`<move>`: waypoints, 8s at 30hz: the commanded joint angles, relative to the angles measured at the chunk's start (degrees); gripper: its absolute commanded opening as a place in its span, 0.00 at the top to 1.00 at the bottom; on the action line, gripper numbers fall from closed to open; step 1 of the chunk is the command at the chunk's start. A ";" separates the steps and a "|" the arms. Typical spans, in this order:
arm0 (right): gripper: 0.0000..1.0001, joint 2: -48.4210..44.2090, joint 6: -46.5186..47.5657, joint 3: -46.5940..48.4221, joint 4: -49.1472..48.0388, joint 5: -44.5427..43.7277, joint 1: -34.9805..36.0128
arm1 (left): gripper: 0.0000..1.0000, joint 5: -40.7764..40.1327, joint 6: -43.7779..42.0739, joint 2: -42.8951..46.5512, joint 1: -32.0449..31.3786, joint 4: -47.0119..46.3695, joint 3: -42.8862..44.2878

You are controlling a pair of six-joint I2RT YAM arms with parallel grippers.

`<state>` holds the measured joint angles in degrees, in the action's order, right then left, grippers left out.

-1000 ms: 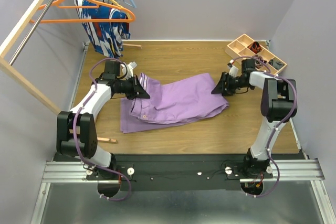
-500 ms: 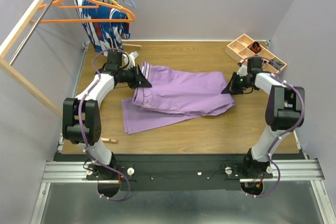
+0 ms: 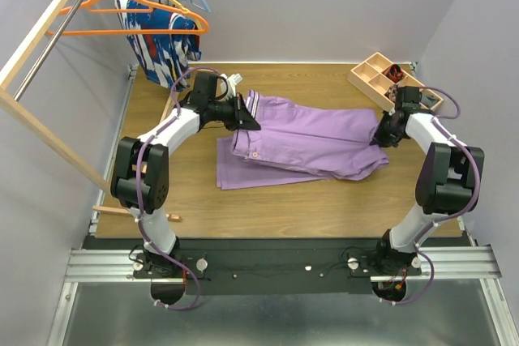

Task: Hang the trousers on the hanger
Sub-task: Fold the trousers, then grab a hanger with the left arm

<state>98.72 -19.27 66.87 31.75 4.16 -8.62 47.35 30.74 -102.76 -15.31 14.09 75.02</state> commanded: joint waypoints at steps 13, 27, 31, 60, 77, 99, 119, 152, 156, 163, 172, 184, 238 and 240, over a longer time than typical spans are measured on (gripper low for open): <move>0.15 4.82 2.83 1.24 -0.02 -5.76 -2.63 | 1.00 3.97 4.41 7.40 2.39 -2.57 -4.01; 0.15 -2.30 10.82 0.37 -5.02 18.49 -2.63 | 1.00 3.89 3.01 12.41 6.34 -1.78 -10.95; 0.16 0.85 12.85 1.07 -5.38 24.39 -2.54 | 1.00 3.45 1.96 12.23 6.61 -1.78 -12.53; 0.25 17.65 17.25 4.67 -10.04 44.87 0.00 | 1.00 -0.24 -5.87 12.94 10.21 2.44 -19.30; 0.99 11.95 6.44 3.44 -9.60 16.51 -0.25 | 1.00 0.90 -4.99 8.19 10.56 4.10 -8.76; 0.99 9.56 1.16 3.79 -6.96 -1.26 -0.61 | 1.00 -3.84 -1.90 16.90 12.06 2.51 -21.06; 0.99 7.54 2.92 2.74 -7.05 0.23 -0.69 | 0.15 -21.77 -11.67 14.69 19.26 10.78 -25.28; 0.45 4.73 3.71 -1.39 -7.49 5.06 -0.61 | 0.08 -16.60 -5.96 -2.26 3.71 3.23 -15.44; 0.32 4.64 3.97 -2.27 -7.75 5.77 -0.61 | 0.08 -14.13 -4.73 -6.39 1.69 0.95 -13.50; 0.29 4.82 4.68 -4.47 -8.10 6.91 -0.61 | 0.08 -13.08 -3.76 -11.84 -1.83 -0.11 -9.37; 0.29 3.77 4.24 -7.45 -8.72 8.05 -0.69 | 0.92 -16.85 -5.16 -16.85 -2.27 1.11 -3.40; 0.29 1.13 2.48 -12.82 -10.21 11.74 -0.61 | 1.00 -26.53 -12.90 -22.13 2.21 12.02 12.43; 0.30 6.84 4.15 -14.49 -14.96 19.48 -0.69 | 0.39 -50.33 24.71 21.46 11.18 -16.99 18.76; 0.30 7.01 3.97 -14.40 -15.13 19.74 -0.61 | 0.39 -52.53 25.68 21.90 10.48 -17.51 17.88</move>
<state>101.47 -15.42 56.60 12.05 24.77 -9.80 0.67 52.29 -82.19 -3.99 0.19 93.62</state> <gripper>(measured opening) 0.699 0.614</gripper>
